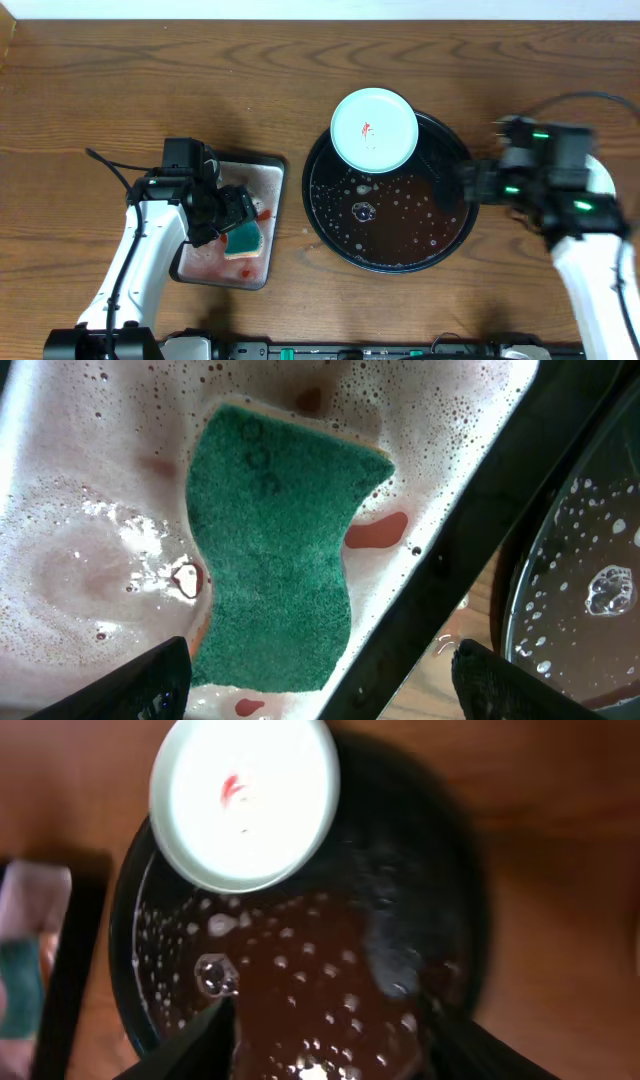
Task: Clean dirty plates on tray and stack at the side
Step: 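Move the right gripper to the other pale-blue plate and pull it right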
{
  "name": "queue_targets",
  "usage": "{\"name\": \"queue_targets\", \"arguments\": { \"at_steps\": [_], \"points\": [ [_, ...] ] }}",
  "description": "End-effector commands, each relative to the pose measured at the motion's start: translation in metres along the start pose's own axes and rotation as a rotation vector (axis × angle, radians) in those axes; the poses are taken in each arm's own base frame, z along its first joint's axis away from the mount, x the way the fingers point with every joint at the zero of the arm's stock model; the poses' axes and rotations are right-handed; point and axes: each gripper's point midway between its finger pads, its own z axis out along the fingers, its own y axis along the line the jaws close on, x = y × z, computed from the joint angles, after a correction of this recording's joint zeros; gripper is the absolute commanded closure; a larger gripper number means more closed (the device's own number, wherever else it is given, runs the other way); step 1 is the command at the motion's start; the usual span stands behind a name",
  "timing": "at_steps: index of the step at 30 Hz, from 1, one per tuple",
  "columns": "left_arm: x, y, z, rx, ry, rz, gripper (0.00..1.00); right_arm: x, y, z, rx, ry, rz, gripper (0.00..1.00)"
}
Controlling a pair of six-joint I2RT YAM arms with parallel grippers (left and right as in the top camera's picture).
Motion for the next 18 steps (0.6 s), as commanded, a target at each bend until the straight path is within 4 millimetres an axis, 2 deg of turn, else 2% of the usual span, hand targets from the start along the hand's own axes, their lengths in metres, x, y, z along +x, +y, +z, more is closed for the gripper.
{"name": "queue_targets", "arguments": {
  "at_steps": [1,5,6,7,10,12,15,18],
  "points": [
    [-0.003,-0.003,-0.004,0.014,-0.015,0.013,0.16,0.007,-0.008,0.043,0.129,0.053,-0.103,0.39],
    [-0.003,-0.003,-0.004,0.014,-0.015,0.013,0.16,-0.007,-0.010,0.089,0.125,0.028,-0.121,0.43],
    [-0.003,-0.003,-0.004,0.014,-0.015,0.013,0.16,-0.012,-0.014,0.111,0.122,0.016,-0.122,0.51],
    [-0.003,-0.003,-0.004,0.014,-0.015,0.013,0.16,-0.013,-0.015,0.119,0.121,0.013,-0.122,0.55],
    [-0.003,-0.003,-0.004,0.014,-0.015,0.013,0.16,-0.013,-0.019,0.156,0.101,0.005,-0.124,0.54],
    [-0.003,-0.003,-0.004,0.014,-0.015,0.013,0.16,-0.013,-0.018,0.170,0.075,-0.003,-0.125,0.50],
    [-0.003,-0.003,-0.004,0.014,-0.015,0.013,0.16,-0.011,-0.013,0.185,0.025,-0.005,-0.104,0.49],
    [-0.003,-0.003,-0.004,0.014,-0.015,0.013,0.16,-0.008,-0.025,0.193,0.082,-0.004,-0.084,0.55]
  ]
}}
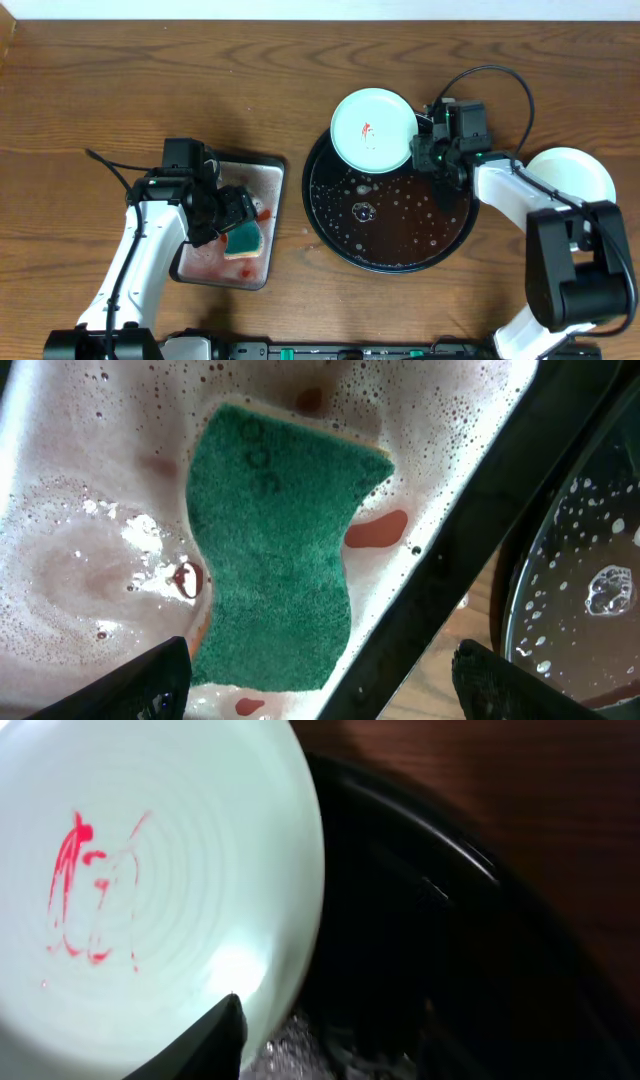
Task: Clean dirty plates on tray and stack at the side
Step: 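Move the right gripper to the other pale-blue plate and pull it right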
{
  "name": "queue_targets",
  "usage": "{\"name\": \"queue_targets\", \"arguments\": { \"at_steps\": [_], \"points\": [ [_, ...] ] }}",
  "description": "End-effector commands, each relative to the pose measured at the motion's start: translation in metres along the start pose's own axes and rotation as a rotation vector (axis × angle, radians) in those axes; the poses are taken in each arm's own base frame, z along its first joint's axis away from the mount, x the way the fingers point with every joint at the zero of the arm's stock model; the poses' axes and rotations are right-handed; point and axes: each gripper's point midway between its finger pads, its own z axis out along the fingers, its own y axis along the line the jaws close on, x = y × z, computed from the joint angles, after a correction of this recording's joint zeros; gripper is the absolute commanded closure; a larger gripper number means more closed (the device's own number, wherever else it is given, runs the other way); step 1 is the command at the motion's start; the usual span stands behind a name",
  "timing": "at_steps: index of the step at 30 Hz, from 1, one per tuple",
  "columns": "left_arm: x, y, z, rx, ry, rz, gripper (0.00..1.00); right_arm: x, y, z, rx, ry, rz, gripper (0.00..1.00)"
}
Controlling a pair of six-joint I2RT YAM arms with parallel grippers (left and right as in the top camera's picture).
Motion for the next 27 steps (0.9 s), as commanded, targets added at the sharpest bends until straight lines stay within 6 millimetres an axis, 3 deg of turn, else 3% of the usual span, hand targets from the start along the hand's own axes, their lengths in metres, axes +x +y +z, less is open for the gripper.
{"name": "queue_targets", "arguments": {
  "at_steps": [1,3,7,12,14,15,18,21,27],
  "points": [
    [-0.003,-0.002,-0.004,0.014,-0.013,0.012,0.16,0.008,-0.006,0.011,0.039,0.015,0.041,0.57],
    [-0.003,-0.002,-0.004,0.013,-0.013,0.012,0.16,0.005,-0.006,0.011,0.041,0.003,0.069,0.74],
    [-0.003,-0.002,-0.004,0.014,-0.013,0.012,0.16,-0.002,-0.006,0.011,0.031,-0.028,0.152,0.99],
    [-0.003,-0.002,-0.004,0.013,-0.013,0.012,0.16,0.001,-0.002,0.000,0.023,-0.002,0.226,0.99],
    [-0.003,-0.002,-0.004,0.013,-0.013,0.012,0.16,-0.005,0.001,-0.015,0.021,-0.011,0.232,0.99],
    [-0.003,-0.002,-0.004,0.013,-0.013,0.012,0.16,-0.010,0.004,-0.035,0.025,-0.020,0.237,0.99],
    [-0.003,-0.002,-0.004,0.013,-0.013,0.012,0.16,-0.011,0.005,-0.069,0.047,-0.019,0.241,0.99],
    [-0.003,-0.002,-0.004,0.014,-0.013,0.012,0.16,0.009,0.008,-0.108,0.070,0.055,0.276,0.99],
    [-0.003,-0.002,-0.004,0.013,-0.013,0.012,0.16,0.090,-0.001,-0.130,0.185,0.345,0.439,0.99]
  ]
}}
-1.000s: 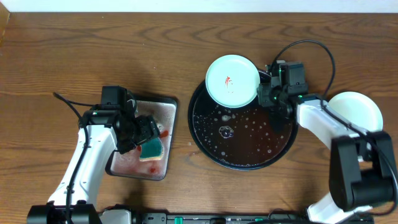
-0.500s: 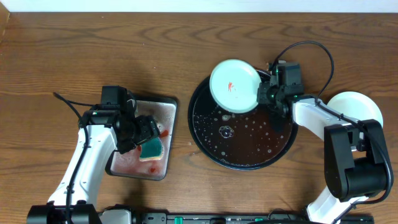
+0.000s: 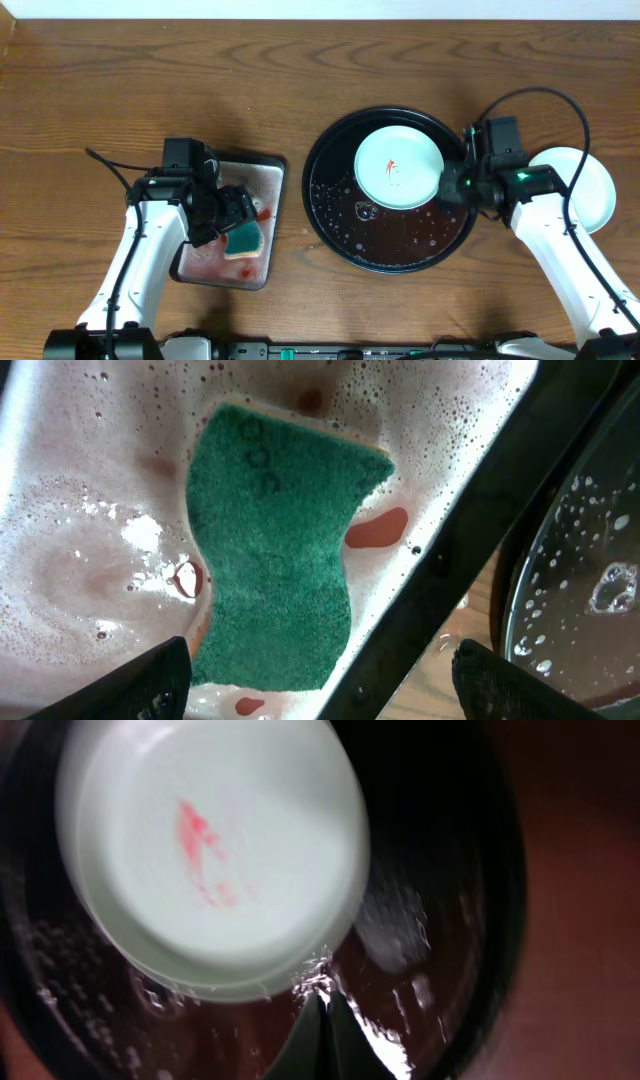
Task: Clean dirty plates on tray and stack at the side
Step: 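Move the right gripper to the other pale-blue plate and pull it right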
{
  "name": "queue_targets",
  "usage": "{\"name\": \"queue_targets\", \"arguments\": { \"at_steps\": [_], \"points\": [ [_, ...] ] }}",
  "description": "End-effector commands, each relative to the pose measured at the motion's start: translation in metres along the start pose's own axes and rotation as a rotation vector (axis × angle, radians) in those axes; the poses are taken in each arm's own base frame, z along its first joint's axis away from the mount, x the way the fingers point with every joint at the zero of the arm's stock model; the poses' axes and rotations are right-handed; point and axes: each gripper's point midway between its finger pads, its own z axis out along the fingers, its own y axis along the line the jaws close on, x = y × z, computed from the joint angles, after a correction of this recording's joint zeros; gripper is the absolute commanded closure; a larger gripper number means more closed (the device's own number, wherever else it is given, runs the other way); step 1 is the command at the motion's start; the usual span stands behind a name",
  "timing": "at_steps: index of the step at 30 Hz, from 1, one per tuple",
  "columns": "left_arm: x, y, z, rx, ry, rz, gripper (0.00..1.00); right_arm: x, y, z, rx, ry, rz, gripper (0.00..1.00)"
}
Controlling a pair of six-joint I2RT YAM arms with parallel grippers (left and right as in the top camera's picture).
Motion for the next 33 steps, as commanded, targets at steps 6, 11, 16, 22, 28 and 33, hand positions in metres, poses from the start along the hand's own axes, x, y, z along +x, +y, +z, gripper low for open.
{"name": "queue_targets", "arguments": {
  "at_steps": [6,11,16,22,28,33],
  "points": [
    [-0.003,-0.002,-0.004,0.013,-0.014,0.012,0.16,-0.001,-0.011,0.024,0.021,-0.044,-0.067,0.85],
    [-0.003,-0.002,-0.004,0.013,-0.014,0.012,0.16,-0.037,-0.002,0.037,-0.047,-0.152,-0.294,0.69],
    [-0.005,-0.003,-0.004,0.016,-0.021,0.014,0.16,-0.047,-0.008,0.069,-0.058,-0.140,-0.272,0.66],
    [0.011,0.003,-0.004,-0.008,0.040,-0.004,0.16,-0.051,-0.008,0.103,-0.065,-0.131,-0.272,0.80],
    [0.026,0.009,-0.005,-0.035,0.104,-0.023,0.16,-0.049,-0.005,0.092,-0.090,-0.121,-0.137,0.99],
    [0.026,0.009,-0.005,-0.034,0.104,-0.023,0.16,-0.030,0.000,0.038,-0.098,-0.099,-0.020,0.99]
  ]
}}
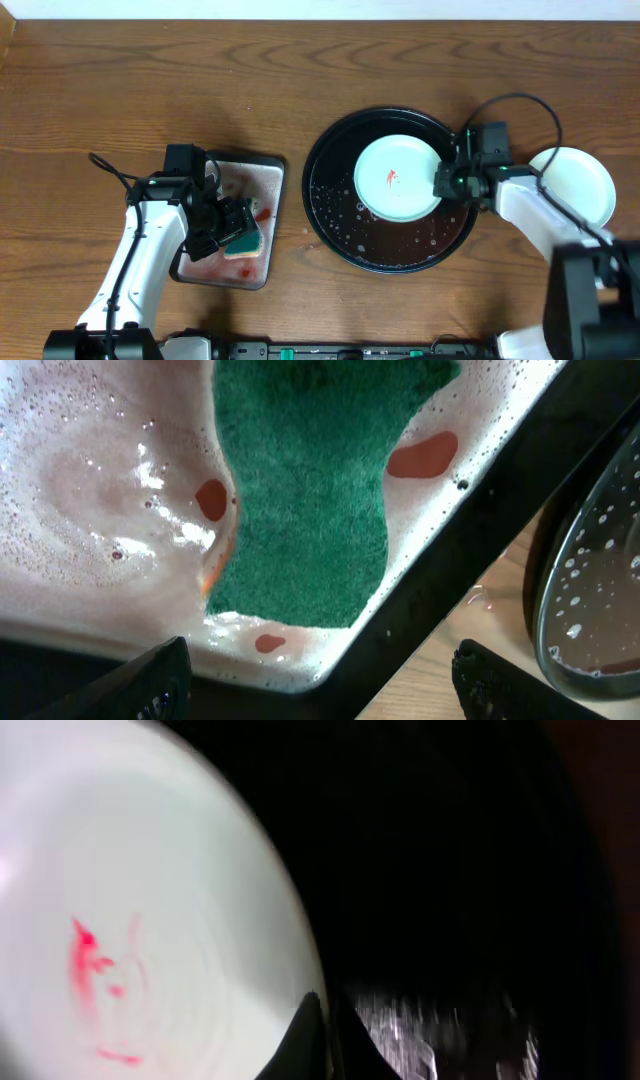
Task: Clean dirty plates on tray and stack at the side
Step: 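Move the right gripper to the other pale-blue plate and pull it right, then grasp the green sponge in the basin with the left gripper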
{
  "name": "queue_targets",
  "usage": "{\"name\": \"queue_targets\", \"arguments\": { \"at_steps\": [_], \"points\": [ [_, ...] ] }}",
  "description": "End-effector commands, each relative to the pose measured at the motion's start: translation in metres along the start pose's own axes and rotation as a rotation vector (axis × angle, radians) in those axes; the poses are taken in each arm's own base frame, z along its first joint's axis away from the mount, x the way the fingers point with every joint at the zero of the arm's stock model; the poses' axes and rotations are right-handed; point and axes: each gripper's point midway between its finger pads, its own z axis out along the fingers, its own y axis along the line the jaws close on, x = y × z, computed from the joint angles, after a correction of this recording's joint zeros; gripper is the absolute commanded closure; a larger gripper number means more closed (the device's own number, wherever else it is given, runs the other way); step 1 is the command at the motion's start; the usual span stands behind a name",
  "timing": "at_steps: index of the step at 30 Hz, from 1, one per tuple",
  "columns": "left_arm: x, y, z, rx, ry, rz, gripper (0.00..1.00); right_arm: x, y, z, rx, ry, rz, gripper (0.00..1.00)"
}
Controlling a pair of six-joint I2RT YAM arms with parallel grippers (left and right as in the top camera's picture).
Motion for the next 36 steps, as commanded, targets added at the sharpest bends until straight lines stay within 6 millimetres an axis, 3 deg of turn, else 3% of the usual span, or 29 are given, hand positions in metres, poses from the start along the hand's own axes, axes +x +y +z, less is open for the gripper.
{"name": "queue_targets", "arguments": {
  "at_steps": [1,3,6,7,11,12,13,14,16,19,22,24,27,31,34,36],
  "points": [
    [-0.001,-0.002,-0.004,0.014,-0.009,0.011,0.16,0.001,0.015,-0.043,-0.028,-0.039,0.064,0.99],
    [-0.001,-0.003,-0.004,0.017,-0.008,0.011,0.16,0.018,0.021,-0.055,-0.024,0.004,0.058,0.99],
    [0.003,-0.013,-0.004,0.074,0.014,0.028,0.16,0.052,0.018,-0.058,0.020,0.125,0.101,0.99],
    [0.004,-0.016,-0.005,0.095,0.021,0.032,0.16,0.068,0.016,-0.053,0.039,0.173,0.142,0.99],
    [0.002,-0.015,-0.005,0.085,0.009,0.105,0.17,0.082,0.009,-0.034,0.061,0.172,0.200,0.99],
    [0.001,-0.013,-0.005,0.073,0.006,0.110,0.17,0.081,0.009,-0.031,0.057,0.159,0.197,0.99],
    [0.001,-0.009,-0.005,0.054,0.002,0.110,0.17,0.078,0.007,-0.030,0.067,0.146,0.186,0.92],
    [-0.001,-0.005,-0.004,0.028,-0.007,0.109,0.17,0.072,0.008,-0.030,0.058,0.123,0.139,0.76],
    [-0.006,0.006,-0.004,-0.036,-0.030,0.105,0.17,0.057,0.017,-0.038,0.029,0.089,0.019,0.69],
    [-0.008,0.014,-0.003,-0.095,-0.047,0.082,0.22,0.037,0.033,-0.063,-0.017,0.056,-0.108,0.65],
    [-0.010,0.008,0.006,-0.091,-0.060,0.116,0.25,0.019,0.049,-0.097,-0.058,0.008,-0.187,0.64],
    [-0.020,0.004,0.025,-0.124,-0.109,0.161,0.35,0.008,0.068,-0.127,-0.132,-0.052,-0.210,0.64],
    [-0.030,0.013,0.048,-0.215,-0.134,0.100,0.43,0.014,0.077,-0.138,-0.195,-0.049,-0.215,0.64],
    [-0.028,0.020,0.080,-0.257,-0.058,0.064,0.92,0.032,0.072,-0.137,-0.182,0.026,-0.200,0.65],
    [-0.023,0.019,0.087,-0.249,-0.017,0.054,0.93,0.036,0.070,-0.137,-0.178,0.041,-0.198,0.67],
    [-0.027,0.013,0.076,-0.242,-0.026,0.058,0.93,0.036,0.070,-0.137,-0.178,0.042,-0.198,0.67]
  ]
}}
